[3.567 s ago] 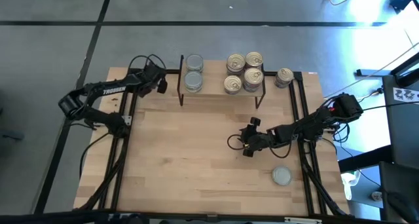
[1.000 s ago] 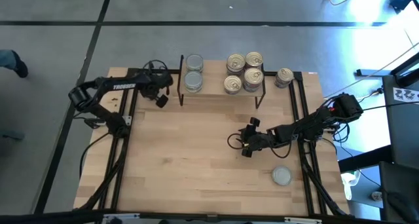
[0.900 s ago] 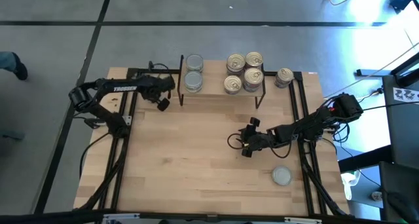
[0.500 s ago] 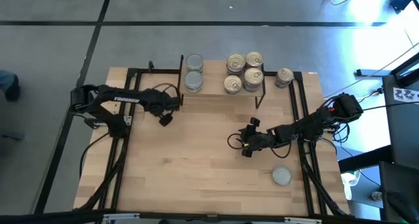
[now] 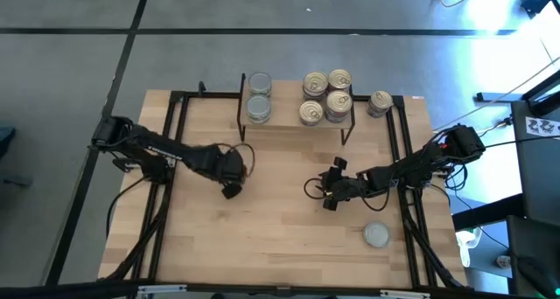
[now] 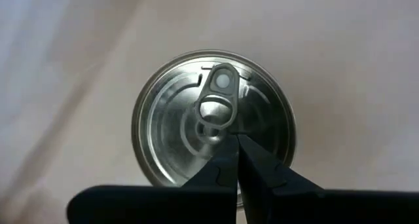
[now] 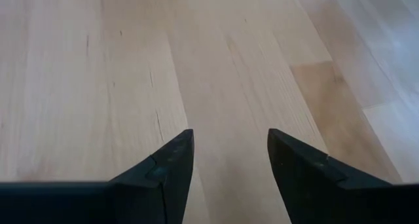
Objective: Stack canned seafood by type on shelf
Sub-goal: Stack the blue pink tuna can with the blue pink tuna can on the shelf
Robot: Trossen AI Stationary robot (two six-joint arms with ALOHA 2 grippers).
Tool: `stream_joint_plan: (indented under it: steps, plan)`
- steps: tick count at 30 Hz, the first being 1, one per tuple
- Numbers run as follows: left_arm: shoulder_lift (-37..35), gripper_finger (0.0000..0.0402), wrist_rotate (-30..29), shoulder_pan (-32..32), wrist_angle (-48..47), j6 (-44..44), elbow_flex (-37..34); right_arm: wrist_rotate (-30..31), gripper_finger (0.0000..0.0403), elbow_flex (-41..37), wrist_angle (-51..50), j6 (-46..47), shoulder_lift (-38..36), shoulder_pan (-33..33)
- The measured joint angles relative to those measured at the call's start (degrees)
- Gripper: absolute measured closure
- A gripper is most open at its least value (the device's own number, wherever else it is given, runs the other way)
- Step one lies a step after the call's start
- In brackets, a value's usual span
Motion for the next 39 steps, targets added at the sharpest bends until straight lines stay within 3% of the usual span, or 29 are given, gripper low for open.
stream_joint_plan:
  steps: [4,13,28,39]
  plan:
    - [0.5,0.0400,1.0,-3.0,9.9,1.8,-0.3,0.0,0.0210,0.0,0.1,0.0,0.0,0.0]
    - [5.3,0.0400,-0.3,-5.0,20.1,4.0,0.0,0.0,0.0210,0.0,1.2,-0.6,0.0,0.0]
    - [16.2,0.0400,5.5,-5.7,51.7,13.7,0.0,0.0,0.0210,0.0,2.3,-2.0,0.0,0.0]
    - [21.6,0.0400,4.0,-5.7,53.2,23.8,8.3,-0.3,0.0210,0.0,5.0,-2.0,0.0,0.0]
